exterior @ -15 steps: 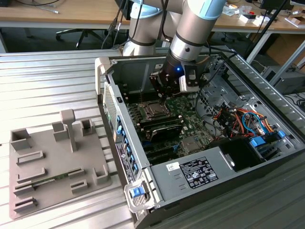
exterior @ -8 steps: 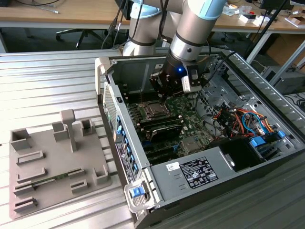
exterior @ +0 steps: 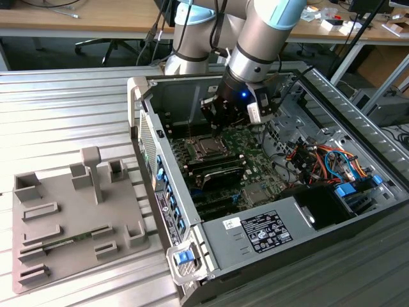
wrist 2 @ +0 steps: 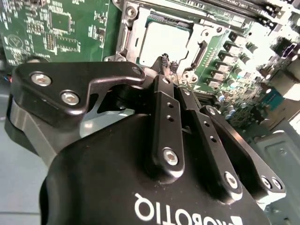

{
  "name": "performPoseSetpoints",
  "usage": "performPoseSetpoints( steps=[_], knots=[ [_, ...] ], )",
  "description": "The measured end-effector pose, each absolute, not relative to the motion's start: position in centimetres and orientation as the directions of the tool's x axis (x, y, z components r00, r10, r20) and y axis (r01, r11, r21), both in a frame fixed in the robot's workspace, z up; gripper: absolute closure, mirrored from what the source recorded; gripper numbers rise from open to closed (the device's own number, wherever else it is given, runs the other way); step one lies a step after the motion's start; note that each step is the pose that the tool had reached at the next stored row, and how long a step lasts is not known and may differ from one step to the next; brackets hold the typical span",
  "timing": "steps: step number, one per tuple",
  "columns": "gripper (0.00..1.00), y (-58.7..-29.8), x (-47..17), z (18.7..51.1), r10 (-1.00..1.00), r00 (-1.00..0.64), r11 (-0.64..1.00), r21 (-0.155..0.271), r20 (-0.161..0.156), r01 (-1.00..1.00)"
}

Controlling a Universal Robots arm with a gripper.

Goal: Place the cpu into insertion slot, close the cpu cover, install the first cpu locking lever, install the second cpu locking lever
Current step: 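Install the first cpu locking lever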

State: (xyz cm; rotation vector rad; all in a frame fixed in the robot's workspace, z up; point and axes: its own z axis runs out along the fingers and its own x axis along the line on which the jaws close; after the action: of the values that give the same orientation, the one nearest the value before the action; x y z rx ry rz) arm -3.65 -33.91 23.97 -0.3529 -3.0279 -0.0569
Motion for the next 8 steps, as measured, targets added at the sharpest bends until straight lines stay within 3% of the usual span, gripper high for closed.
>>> performPoseSetpoints(
  steps=[8],
  knots=[
    [0.89, -33.91, -3.65, 23.97, 0.096, -0.991, 0.995, 0.03, 0.097, 0.1]
  ],
)
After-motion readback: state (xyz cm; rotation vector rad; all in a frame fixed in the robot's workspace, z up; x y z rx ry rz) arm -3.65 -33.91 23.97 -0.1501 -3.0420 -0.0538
